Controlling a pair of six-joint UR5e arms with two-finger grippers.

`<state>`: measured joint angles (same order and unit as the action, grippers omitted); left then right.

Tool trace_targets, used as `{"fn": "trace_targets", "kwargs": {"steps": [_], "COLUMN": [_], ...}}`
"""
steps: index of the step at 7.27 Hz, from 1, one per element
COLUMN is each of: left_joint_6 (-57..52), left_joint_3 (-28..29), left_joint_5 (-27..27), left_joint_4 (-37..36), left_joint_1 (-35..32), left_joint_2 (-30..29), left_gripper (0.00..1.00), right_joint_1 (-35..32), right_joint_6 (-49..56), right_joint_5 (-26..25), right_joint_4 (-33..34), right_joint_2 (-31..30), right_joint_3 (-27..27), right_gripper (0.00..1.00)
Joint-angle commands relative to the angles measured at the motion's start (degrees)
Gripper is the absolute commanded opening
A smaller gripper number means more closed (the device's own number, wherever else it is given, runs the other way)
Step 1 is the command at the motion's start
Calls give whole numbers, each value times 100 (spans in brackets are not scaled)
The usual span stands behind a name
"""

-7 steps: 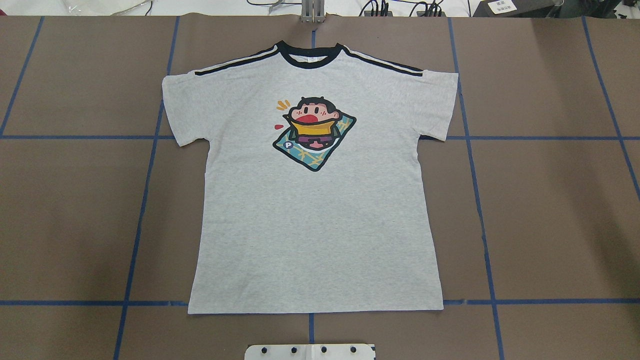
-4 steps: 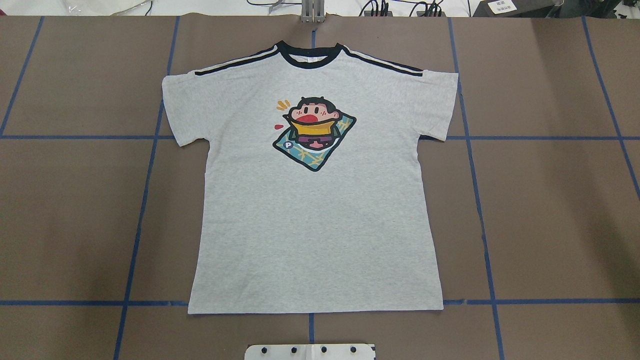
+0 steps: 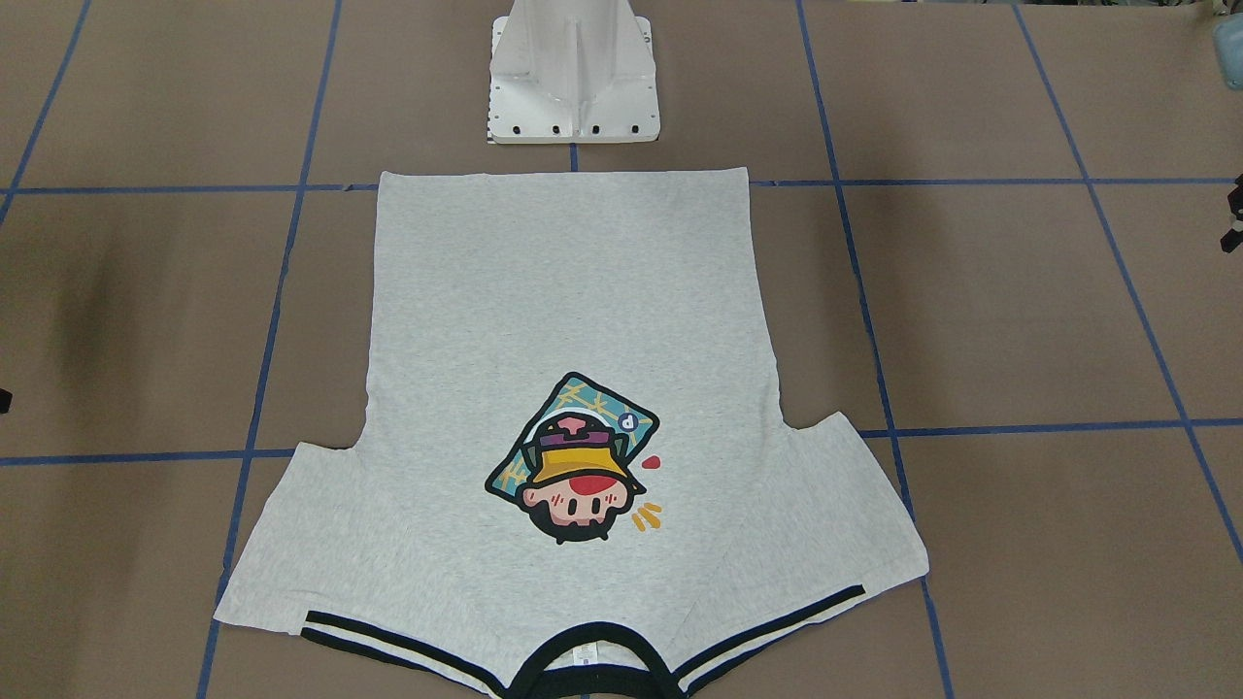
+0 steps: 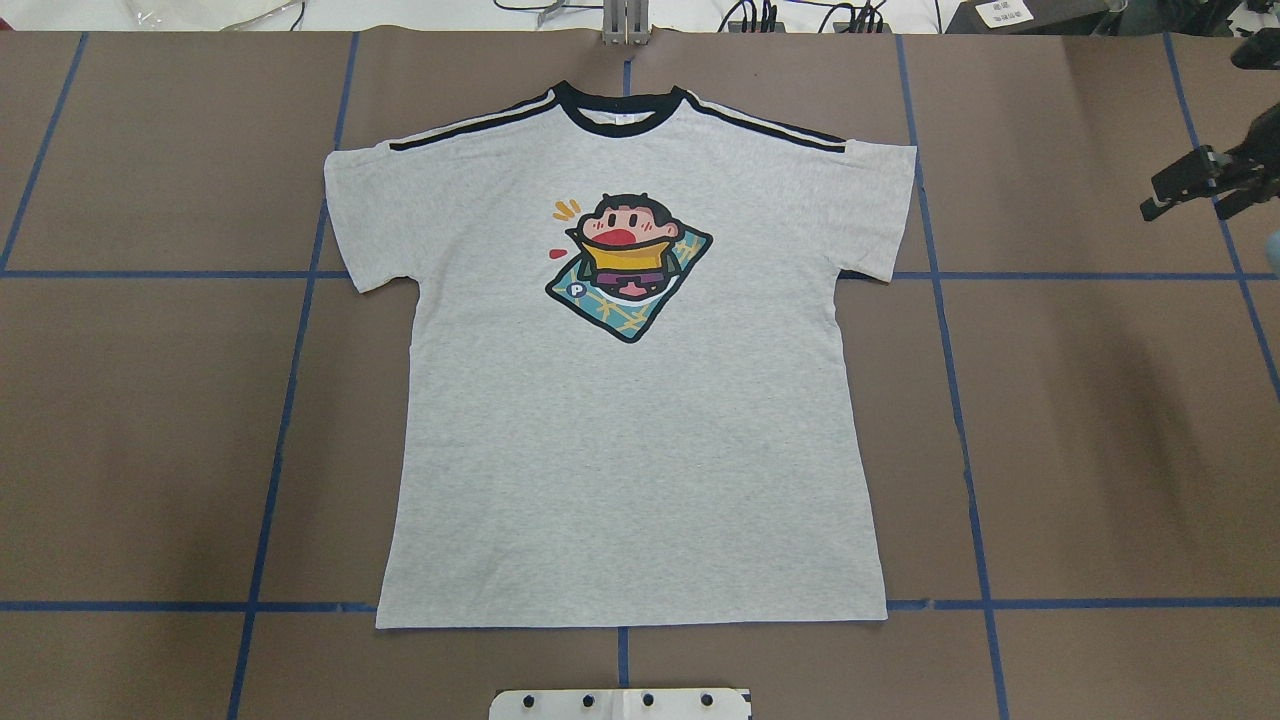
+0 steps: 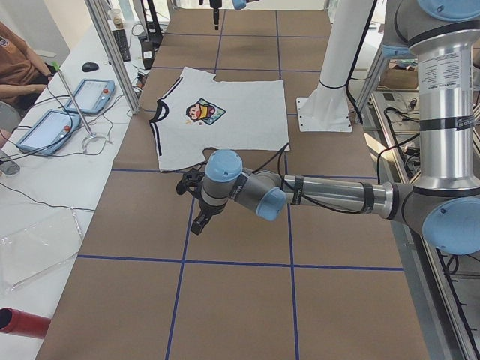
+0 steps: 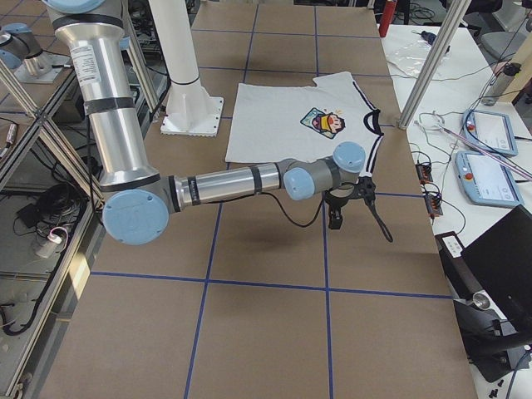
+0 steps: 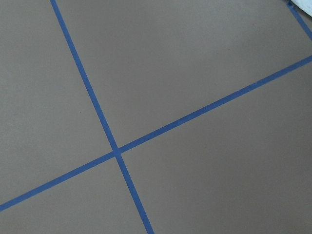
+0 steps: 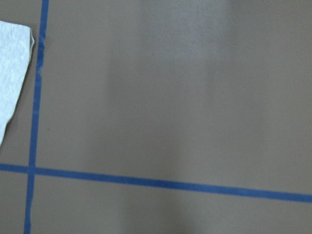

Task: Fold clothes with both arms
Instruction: 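Move the right gripper to the shirt's shoulder farthest from the robot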

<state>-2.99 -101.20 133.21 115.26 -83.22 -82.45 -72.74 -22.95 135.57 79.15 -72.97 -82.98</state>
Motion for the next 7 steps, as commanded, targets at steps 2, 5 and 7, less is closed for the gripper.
{"fn": "trace_targets", "kwargs": {"steps": [2,5,7], "left_joint_6": [18,35,26], "left_joint_3": [39,83,92], "left_joint_5": [-23,-5,-5], "left_joint_4": [120,84,137], "left_joint_1": [34,34,34], "left_joint_2": [-16,10,27], "left_gripper": [100,100,100], "right_joint_1": [442,1121,1628], "right_joint_6": [-941,-3039,-4833], "right_joint_5": [-222,-1689,-2724], "right_joint_4": [-1800,-3303,-4248], "right_joint_2": [1223,1636,1882], "right_joint_3": [1810,2432,2839], "right_gripper": [100,100,100]}}
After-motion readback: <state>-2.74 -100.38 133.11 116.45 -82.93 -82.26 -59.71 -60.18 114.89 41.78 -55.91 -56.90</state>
